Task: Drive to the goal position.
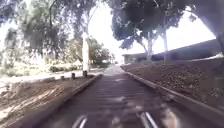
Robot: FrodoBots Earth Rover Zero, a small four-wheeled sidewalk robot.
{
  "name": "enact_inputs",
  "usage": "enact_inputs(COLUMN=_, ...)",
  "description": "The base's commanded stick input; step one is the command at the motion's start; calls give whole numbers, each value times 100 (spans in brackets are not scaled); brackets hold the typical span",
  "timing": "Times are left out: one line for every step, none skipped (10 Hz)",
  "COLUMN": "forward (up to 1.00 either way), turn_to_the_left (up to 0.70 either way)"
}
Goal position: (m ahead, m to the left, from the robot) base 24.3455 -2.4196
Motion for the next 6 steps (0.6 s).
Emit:
enact_inputs(forward=100, turn_to_the_left=0)
enact_inputs(forward=100, turn_to_the_left=0)
enact_inputs(forward=100, turn_to_the_left=0)
enact_inputs(forward=100, turn_to_the_left=0)
enact_inputs(forward=100, turn_to_the_left=0)
enact_inputs(forward=100, turn_to_the_left=0)
